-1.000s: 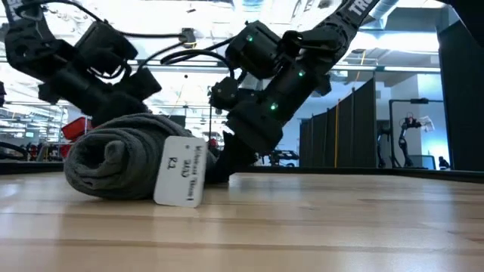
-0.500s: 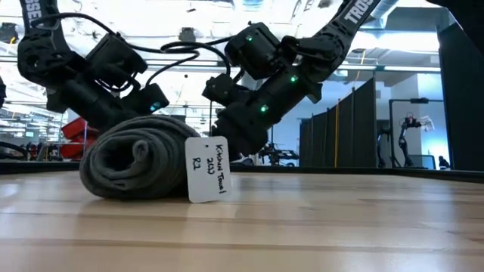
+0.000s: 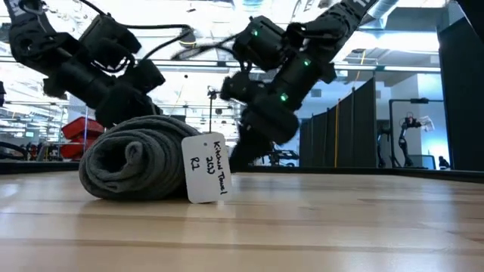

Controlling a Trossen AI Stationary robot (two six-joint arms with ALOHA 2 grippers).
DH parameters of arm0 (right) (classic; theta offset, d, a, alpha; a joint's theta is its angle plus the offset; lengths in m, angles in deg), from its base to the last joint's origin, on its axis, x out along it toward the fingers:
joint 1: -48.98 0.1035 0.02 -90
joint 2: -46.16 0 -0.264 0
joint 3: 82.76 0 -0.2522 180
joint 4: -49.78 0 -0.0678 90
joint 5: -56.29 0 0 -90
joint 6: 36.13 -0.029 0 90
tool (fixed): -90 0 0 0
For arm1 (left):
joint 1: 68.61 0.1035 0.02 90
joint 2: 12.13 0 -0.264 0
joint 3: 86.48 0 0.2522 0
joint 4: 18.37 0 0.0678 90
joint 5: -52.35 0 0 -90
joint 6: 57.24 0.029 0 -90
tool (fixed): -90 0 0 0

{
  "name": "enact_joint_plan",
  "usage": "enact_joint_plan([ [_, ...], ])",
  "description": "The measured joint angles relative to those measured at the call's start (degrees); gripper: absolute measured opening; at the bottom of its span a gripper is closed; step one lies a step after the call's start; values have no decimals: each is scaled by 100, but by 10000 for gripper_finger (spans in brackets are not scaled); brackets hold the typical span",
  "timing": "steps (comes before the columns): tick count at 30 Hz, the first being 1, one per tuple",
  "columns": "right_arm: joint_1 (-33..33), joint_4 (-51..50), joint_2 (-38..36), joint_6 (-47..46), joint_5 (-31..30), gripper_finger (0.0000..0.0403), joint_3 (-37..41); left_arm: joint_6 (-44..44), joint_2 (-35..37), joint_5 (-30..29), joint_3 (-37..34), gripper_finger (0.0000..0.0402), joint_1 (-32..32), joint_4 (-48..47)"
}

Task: Roll towel
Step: Roll the gray towel

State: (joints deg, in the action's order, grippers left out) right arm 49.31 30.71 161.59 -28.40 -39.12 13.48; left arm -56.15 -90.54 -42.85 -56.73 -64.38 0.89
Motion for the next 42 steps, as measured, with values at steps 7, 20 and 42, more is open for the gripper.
enact_joint_plan([
  [7,-81,584,2,171,-2,166,475,-29,710,-31,1,118,-51,-267],
  [20,-341,2492,15,-71,1138,166,1257,153,-967,-20,979,118,-267,200],
  [42,-498,3371,523,180,1392,166,1214,-133,-1123,-72,1380,118,-267,-417],
])
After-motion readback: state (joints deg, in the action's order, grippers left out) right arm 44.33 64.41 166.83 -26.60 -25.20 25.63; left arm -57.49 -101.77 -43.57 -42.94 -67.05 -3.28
